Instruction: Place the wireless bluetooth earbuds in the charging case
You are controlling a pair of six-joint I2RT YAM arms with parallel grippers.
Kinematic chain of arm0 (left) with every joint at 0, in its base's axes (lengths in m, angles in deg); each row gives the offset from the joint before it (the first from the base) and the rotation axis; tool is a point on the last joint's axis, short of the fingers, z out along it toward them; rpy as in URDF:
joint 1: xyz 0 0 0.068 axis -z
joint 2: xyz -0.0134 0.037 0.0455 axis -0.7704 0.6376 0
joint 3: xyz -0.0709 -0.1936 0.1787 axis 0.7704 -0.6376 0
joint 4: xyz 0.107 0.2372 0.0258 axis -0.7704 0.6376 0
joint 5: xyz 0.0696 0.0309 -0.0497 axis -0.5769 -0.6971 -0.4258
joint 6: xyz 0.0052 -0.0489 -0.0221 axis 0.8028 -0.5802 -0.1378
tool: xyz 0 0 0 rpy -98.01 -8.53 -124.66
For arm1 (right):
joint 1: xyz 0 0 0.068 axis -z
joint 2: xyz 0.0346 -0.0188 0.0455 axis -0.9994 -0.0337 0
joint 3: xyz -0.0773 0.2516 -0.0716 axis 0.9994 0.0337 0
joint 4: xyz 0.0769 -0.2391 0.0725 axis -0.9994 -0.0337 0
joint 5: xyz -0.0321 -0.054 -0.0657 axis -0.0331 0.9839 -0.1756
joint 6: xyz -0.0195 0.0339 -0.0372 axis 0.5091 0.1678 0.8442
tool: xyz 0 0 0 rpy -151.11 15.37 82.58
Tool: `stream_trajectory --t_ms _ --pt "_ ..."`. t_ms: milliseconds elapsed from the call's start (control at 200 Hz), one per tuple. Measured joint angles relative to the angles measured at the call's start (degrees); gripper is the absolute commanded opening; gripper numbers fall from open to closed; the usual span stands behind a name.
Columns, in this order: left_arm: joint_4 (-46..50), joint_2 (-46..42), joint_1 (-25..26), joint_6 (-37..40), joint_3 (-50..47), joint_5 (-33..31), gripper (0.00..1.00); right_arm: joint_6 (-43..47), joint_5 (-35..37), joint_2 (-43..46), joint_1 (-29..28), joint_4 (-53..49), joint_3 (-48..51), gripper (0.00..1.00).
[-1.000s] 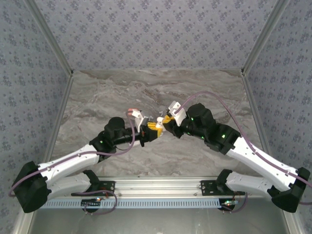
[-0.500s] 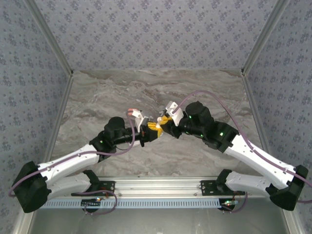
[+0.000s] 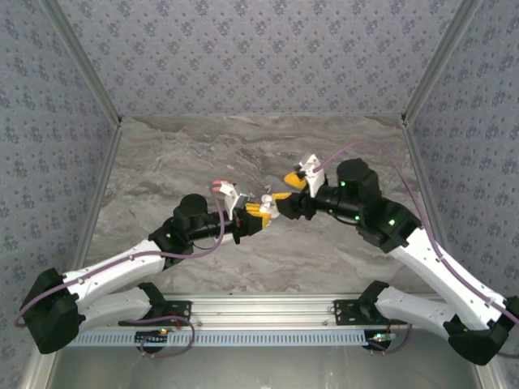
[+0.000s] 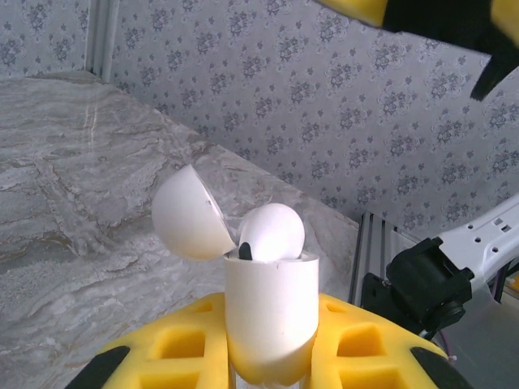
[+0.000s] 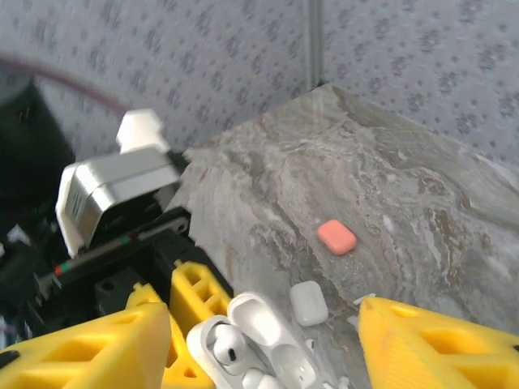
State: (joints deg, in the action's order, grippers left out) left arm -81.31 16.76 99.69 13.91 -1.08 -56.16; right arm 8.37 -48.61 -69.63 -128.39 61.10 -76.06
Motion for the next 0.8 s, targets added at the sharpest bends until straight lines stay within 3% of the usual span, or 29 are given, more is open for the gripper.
stream_trajectory --t_ms 150,460,800 --pt "-1.40 -0.04 0.00 -0.02 0.00 0.02 0.00 -7.10 -6.99 2.05 6.71 2.99 4.02 1.00" --pt "-2.49 -0.11 0.02 -0.04 0.00 0.59 0.00 -17.55 -20.59 -2.27 8.79 9.79 9.86 1.00" --pt "-2.71 -0.11 0.00 -0.07 0.00 0.68 0.00 -19.28 -25.92 -6.69 6.95 10.43 9.40 1.00"
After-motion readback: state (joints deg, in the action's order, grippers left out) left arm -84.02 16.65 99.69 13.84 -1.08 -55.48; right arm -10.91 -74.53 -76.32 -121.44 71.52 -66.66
